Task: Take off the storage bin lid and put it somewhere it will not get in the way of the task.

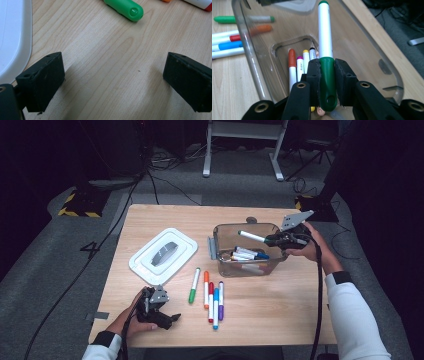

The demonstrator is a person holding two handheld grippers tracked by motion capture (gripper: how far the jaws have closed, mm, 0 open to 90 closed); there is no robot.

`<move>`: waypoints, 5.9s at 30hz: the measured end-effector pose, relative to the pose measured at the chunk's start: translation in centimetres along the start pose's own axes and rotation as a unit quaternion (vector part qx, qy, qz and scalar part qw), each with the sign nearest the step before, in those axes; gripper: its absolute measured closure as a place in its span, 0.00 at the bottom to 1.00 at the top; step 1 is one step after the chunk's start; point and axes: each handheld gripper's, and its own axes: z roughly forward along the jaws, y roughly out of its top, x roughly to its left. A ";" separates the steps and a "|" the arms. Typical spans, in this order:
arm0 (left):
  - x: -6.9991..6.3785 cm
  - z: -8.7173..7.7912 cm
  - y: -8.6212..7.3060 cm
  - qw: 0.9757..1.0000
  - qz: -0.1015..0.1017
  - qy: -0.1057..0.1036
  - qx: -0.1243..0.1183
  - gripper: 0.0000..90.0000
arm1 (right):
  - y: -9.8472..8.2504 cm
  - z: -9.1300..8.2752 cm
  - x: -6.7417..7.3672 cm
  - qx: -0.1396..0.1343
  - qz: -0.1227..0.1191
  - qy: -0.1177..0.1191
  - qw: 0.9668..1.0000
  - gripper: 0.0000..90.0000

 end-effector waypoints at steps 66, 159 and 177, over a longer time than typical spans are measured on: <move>0.0 -0.1 -0.1 1.000 0.000 0.000 0.001 0.05 | -8.5 -3.3 12.8 -0.090 0.132 -0.077 0.984 0.29; -0.1 -0.1 -0.1 1.000 0.001 -0.003 0.000 0.05 | -10.5 4.7 15.7 0.008 0.131 -0.003 0.991 0.82; -0.1 -0.1 -0.1 1.000 0.001 -0.003 0.000 0.05 | -9.7 3.6 16.0 -0.020 0.087 0.034 0.995 0.82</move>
